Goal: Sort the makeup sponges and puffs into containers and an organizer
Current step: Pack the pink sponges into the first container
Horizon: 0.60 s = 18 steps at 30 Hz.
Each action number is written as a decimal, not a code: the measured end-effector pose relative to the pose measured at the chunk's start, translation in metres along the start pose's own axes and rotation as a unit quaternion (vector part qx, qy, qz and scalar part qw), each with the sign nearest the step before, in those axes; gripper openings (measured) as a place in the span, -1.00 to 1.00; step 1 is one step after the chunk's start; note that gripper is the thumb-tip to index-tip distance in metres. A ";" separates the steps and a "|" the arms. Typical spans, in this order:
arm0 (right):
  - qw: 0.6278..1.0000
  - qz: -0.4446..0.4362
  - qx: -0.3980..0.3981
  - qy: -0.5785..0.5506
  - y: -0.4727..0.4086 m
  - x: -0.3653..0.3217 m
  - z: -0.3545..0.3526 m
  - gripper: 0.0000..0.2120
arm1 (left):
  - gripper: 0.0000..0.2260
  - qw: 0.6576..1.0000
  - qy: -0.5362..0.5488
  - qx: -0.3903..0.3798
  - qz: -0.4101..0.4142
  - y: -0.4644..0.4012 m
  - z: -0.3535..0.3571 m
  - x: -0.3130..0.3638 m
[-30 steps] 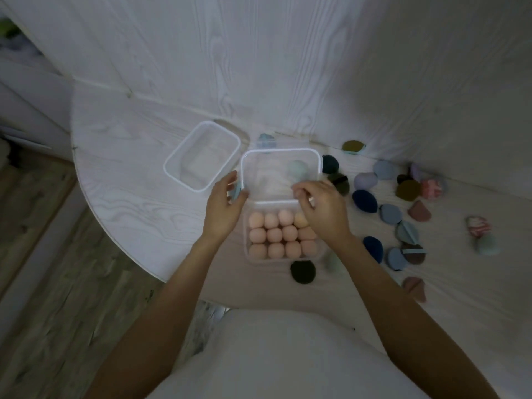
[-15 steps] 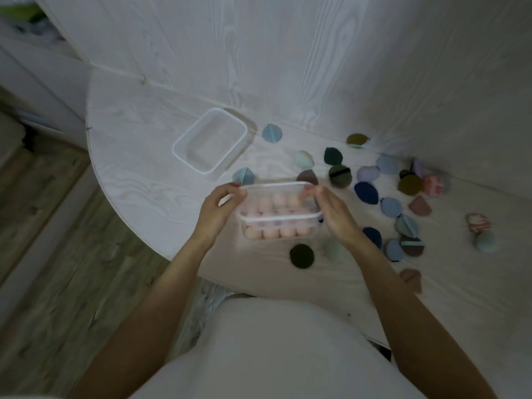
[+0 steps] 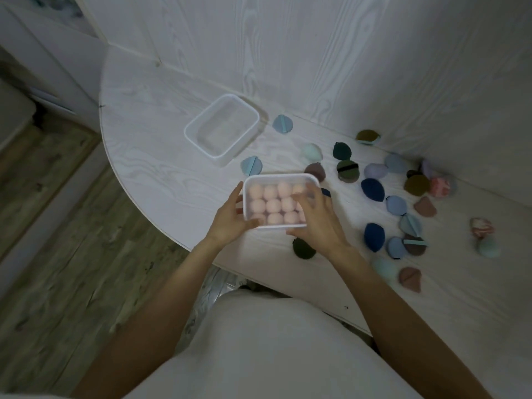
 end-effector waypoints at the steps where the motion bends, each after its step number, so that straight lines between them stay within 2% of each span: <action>1: 0.999 -0.018 -0.013 -0.028 -0.001 0.000 -0.001 -0.27 | -0.17 1.000 -0.003 0.008 0.000 0.003 -0.003 -0.002; 4: 0.989 -0.058 -0.045 -0.129 -0.006 -0.015 -0.009 -0.45 | -0.17 0.999 0.006 0.047 -0.011 0.013 -0.022 -0.015; 6: 0.982 -0.048 -0.013 -0.181 -0.014 -0.029 -0.020 -0.57 | -0.15 0.997 0.013 0.069 -0.020 0.025 -0.038 -0.023; 8: 0.970 -0.025 0.028 -0.240 -0.030 -0.041 -0.031 -0.62 | -0.15 0.995 0.020 0.098 -0.017 0.036 -0.052 -0.028; 9: 0.959 -0.014 0.023 -0.281 -0.043 -0.047 -0.035 -0.63 | -0.17 0.992 0.023 0.119 -0.016 0.041 -0.061 -0.032; 13: 0.875 0.082 -0.023 -0.476 -0.108 -0.066 -0.040 -0.60 | -0.27 0.985 0.025 0.168 -0.042 0.046 -0.085 -0.045; 18: 0.800 0.173 -0.034 -0.573 -0.176 -0.096 -0.029 -0.31 | -0.37 0.988 0.079 0.115 -0.066 0.044 -0.105 -0.055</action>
Point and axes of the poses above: each hand's wrist, its own y-axis away from the middle knuckle, its own z-axis out of the palm, x = y × z, the point moved 1 cm from there along -y, towards the middle knuckle, and after that the axes turned 8 degrees about -x, right-handed, at the moved point
